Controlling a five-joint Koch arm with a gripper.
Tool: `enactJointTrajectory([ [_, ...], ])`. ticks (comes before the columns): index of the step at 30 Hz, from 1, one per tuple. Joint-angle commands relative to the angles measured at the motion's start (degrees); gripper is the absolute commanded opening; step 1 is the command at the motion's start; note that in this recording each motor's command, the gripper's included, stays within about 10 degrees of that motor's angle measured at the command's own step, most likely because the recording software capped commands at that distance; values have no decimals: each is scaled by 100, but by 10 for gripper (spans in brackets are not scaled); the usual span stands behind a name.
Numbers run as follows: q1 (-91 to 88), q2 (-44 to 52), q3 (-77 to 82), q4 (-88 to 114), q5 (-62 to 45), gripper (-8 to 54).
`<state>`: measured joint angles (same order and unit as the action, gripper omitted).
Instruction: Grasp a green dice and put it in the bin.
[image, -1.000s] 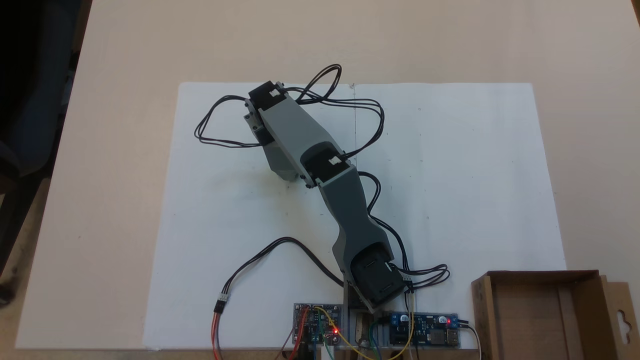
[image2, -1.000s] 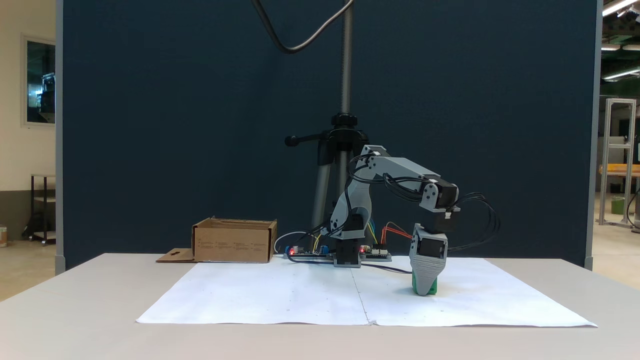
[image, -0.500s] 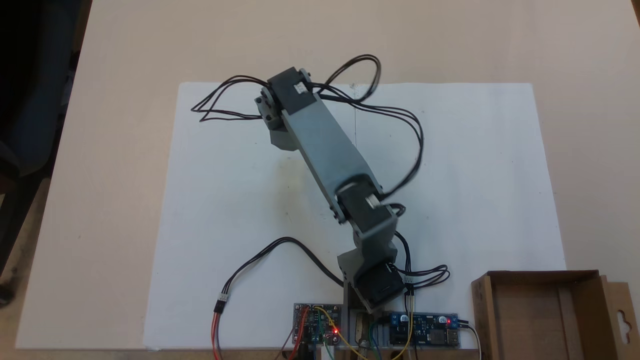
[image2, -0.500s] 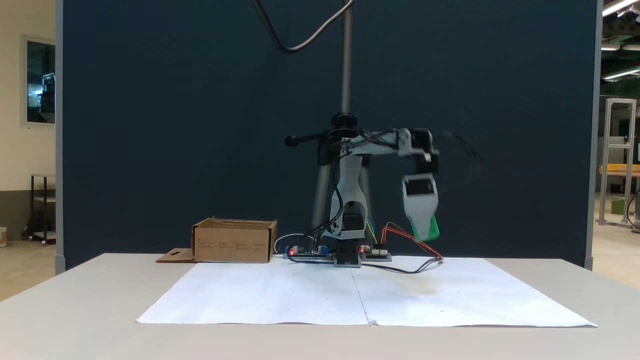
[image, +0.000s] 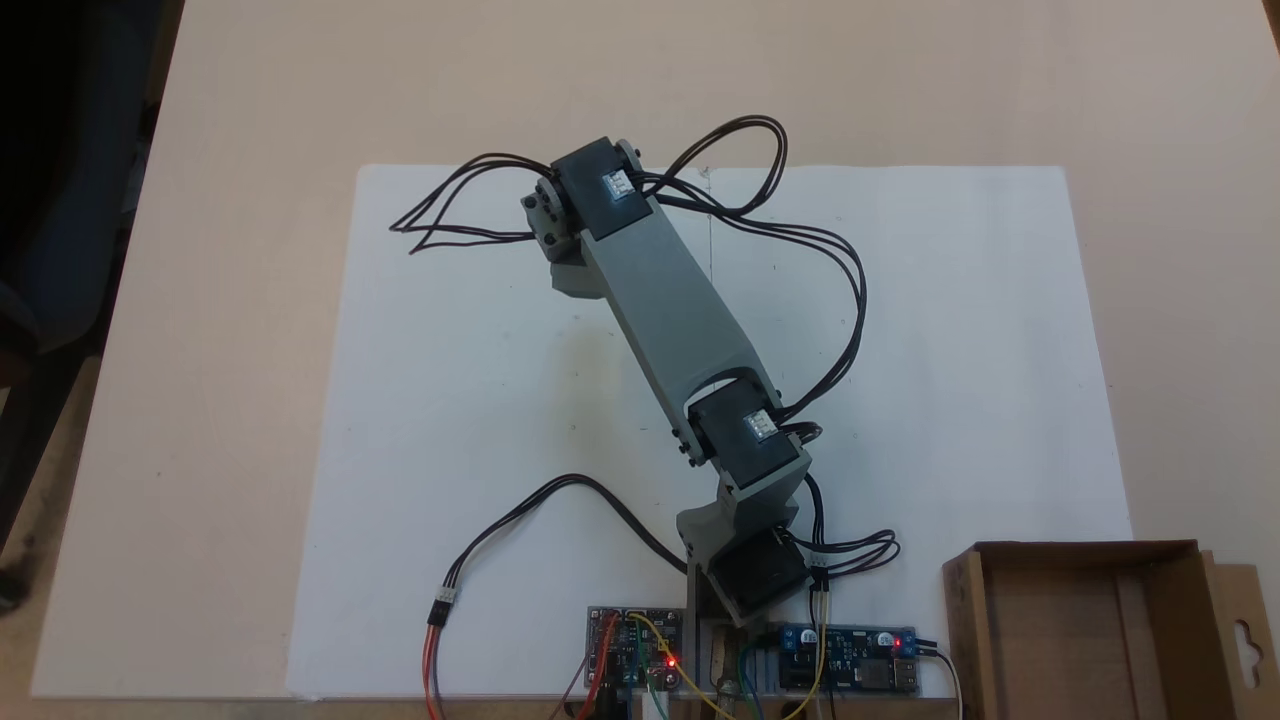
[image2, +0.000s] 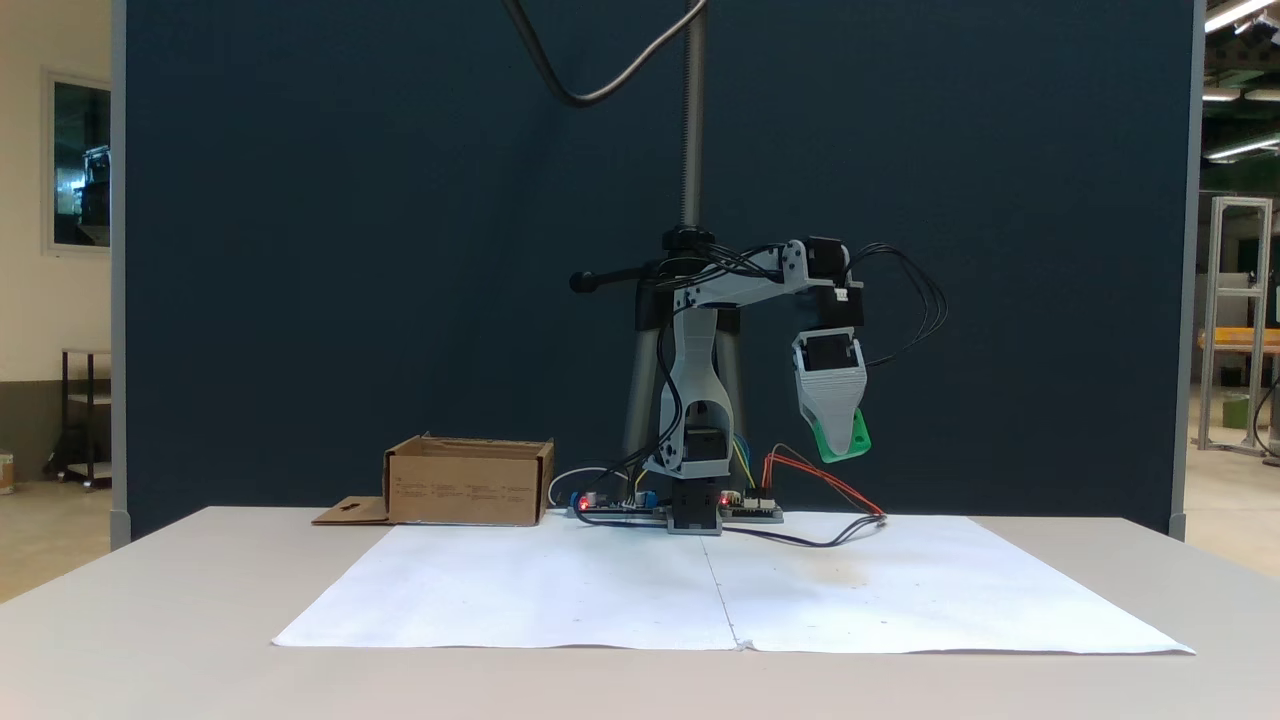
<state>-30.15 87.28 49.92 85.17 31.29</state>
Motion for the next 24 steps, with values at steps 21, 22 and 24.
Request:
enactJointTrajectory([
  [21,5924,563,-659,-580,-3709,114],
  [22,6363,563,-686,-580,-3841,114],
  [24,7311,703,-791,-694,-3973,114],
])
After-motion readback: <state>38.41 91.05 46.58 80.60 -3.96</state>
